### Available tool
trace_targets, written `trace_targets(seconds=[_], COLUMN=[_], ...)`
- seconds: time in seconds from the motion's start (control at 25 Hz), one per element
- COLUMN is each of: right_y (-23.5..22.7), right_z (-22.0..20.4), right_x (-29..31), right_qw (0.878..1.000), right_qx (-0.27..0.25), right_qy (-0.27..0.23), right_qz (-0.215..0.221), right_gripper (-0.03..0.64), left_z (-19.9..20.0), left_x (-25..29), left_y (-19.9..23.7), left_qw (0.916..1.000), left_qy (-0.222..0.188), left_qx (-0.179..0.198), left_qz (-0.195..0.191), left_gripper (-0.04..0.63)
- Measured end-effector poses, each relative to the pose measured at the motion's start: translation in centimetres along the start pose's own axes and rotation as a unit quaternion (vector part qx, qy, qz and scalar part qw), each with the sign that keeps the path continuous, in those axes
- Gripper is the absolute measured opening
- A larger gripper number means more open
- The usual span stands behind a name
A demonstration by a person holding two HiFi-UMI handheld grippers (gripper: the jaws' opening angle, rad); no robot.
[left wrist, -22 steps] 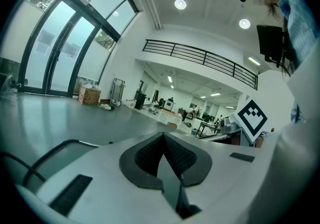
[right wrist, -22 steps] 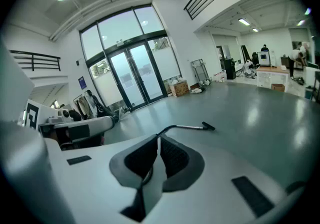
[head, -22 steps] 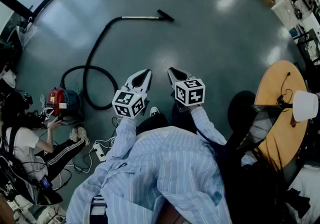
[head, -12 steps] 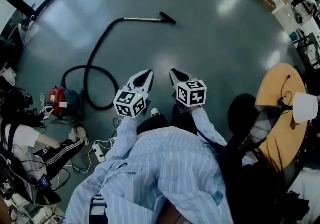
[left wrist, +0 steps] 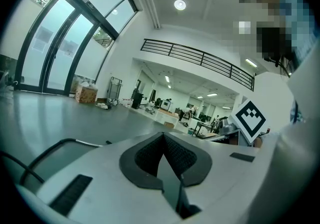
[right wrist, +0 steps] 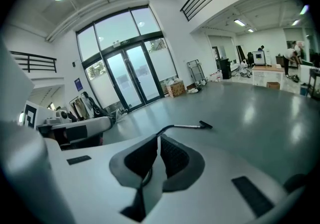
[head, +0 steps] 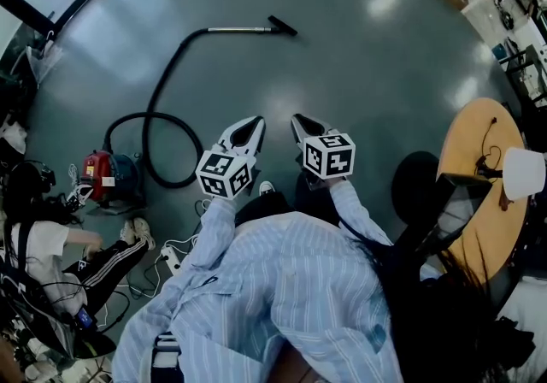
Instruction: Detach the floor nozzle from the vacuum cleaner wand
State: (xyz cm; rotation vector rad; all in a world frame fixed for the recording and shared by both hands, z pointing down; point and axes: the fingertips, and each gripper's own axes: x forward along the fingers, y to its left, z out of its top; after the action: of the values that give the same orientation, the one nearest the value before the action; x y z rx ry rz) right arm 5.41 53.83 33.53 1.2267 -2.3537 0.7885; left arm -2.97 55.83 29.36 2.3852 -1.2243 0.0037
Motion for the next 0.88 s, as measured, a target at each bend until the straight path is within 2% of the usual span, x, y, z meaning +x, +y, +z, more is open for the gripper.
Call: trace_targets(seconds=[0.28,0.52,0.88], right_y=[-1.4,-2.4,-3.2], right_z=[-1.2,-1.4,-1.9], right_x=[0.3,0.2,-1.5], right_qw=[0.999,0.999,0.997], right_qx=[0.029,0.027,0.031], right_qy=[0.013,0.014,0.019], right_qz=[-0.025,-0.036,-0.066], right_gripper=[0.025,0.025,0.025], left_z=[-0.4,-0.6,-2.0], left_x=[0.5,1.7,2.1], left_y=[0.3,1.0,0.7], left_qw=[0.9999,0.9998,0.9982], left_qy=[0.007,0.008,0.010], left_qx=[0.001,-0.005,-0.043], left_qz=[-0.012,-0.016,-0.040], left_gripper=[0.003,0.003,0.003])
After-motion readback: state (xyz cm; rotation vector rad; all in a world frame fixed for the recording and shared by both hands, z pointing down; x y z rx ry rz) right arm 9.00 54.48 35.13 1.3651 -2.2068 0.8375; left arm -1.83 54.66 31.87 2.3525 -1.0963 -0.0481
